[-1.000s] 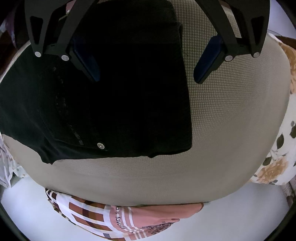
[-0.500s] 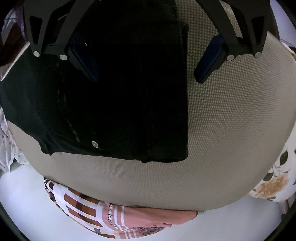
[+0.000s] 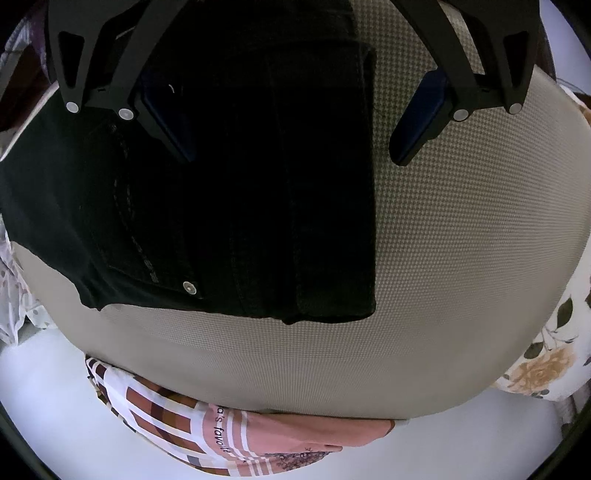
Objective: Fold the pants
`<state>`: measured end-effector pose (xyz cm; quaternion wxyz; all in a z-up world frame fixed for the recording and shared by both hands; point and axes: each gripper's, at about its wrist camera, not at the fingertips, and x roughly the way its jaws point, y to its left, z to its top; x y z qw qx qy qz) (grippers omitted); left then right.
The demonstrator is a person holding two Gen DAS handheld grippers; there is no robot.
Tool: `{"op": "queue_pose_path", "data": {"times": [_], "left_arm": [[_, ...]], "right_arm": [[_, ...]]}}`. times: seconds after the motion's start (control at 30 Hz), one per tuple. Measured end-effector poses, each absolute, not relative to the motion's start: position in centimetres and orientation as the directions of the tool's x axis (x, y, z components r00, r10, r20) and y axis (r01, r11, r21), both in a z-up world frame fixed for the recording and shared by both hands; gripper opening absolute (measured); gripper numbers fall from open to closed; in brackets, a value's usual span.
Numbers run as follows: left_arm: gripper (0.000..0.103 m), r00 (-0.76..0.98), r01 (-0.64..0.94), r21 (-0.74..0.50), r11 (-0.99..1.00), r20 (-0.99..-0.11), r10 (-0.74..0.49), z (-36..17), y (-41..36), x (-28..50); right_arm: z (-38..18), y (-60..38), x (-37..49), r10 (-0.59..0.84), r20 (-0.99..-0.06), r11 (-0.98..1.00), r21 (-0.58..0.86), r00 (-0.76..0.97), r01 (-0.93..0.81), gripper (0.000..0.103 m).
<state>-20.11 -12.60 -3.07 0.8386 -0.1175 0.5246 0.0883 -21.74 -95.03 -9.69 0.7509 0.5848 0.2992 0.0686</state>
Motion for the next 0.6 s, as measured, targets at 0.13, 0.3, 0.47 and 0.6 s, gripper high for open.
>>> {"op": "queue_pose_path", "data": {"times": [0.13, 0.3, 0.47, 0.6], "left_arm": [[0.103, 0.434, -0.271, -0.105, 0.957, -0.900, 0.024, -3.1, -12.6, -20.1], [0.103, 0.436, -0.271, -0.112, 0.956, -0.900, 0.018, -3.2, -12.4, -20.1], [0.103, 0.440, -0.277, -0.126, 0.953, -0.898, 0.010, -3.3, -12.3, -20.0], [0.103, 0.440, -0.279, -0.122, 0.952, -0.898, 0.014, -3.2, -12.4, -20.1]], "right_arm": [[-10.2, -94.3, -20.6, 0.465, -0.392, 0.323, 0.910, 0.794, 0.259, 0.019], [-11.1, -94.4, -20.1, 0.463, -0.404, 0.305, 0.908, 0.789, 0.287, 0.029], [-10.2, -93.4, -19.0, 0.478, -0.434, 0.372, 0.888, 0.764, 0.271, 0.030], [-9.5, -91.7, -17.7, 0.488, -0.464, 0.450, 0.860, 0.739, 0.243, 0.030]]}}
